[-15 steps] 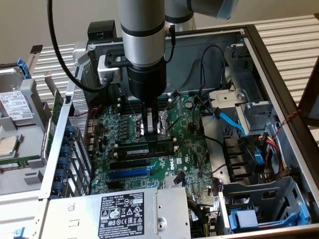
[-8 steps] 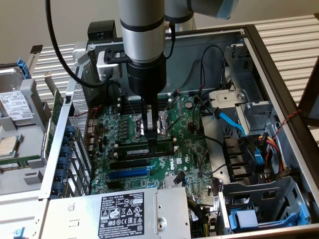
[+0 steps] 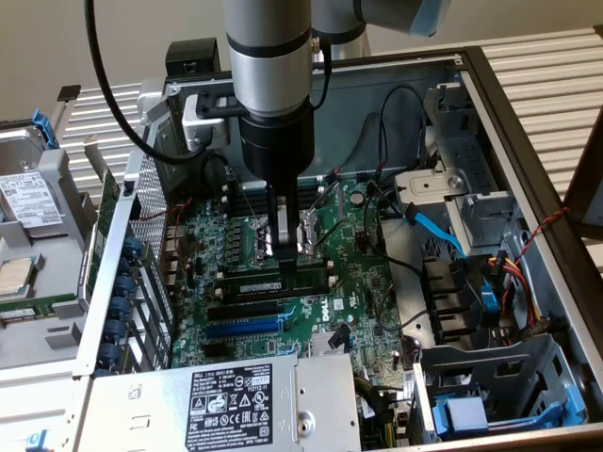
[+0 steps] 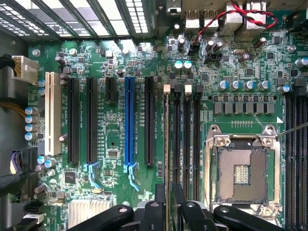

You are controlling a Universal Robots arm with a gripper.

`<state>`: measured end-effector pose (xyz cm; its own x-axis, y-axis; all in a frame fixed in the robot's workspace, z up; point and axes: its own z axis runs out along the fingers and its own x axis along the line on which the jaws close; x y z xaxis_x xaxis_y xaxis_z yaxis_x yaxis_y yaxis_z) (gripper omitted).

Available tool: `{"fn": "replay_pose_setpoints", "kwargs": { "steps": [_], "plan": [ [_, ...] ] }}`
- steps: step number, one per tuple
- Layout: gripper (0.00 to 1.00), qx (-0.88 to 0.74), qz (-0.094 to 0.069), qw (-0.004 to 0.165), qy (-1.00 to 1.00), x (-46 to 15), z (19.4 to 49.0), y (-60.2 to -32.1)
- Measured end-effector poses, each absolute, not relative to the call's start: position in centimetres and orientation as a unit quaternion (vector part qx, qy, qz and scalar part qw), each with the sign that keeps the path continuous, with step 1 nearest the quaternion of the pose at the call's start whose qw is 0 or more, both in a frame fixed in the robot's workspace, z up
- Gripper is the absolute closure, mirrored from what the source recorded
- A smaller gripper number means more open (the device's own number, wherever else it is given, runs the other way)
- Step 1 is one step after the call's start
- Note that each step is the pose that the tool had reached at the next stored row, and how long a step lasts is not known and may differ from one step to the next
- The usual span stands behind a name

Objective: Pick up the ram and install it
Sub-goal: 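Insert the ram into the slot, then press down the ram until it locks into place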

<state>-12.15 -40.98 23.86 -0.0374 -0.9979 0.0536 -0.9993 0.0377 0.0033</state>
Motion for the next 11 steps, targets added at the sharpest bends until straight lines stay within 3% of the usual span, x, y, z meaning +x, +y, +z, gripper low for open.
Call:
{"fn": "replay_pose_setpoints", "kwargs": {
  "steps": [11],
  "plan": [
    [0.79, 0.693, 0.016, 0.019, -0.72, -12.16, 24.24, -40.98]
  ]
}}
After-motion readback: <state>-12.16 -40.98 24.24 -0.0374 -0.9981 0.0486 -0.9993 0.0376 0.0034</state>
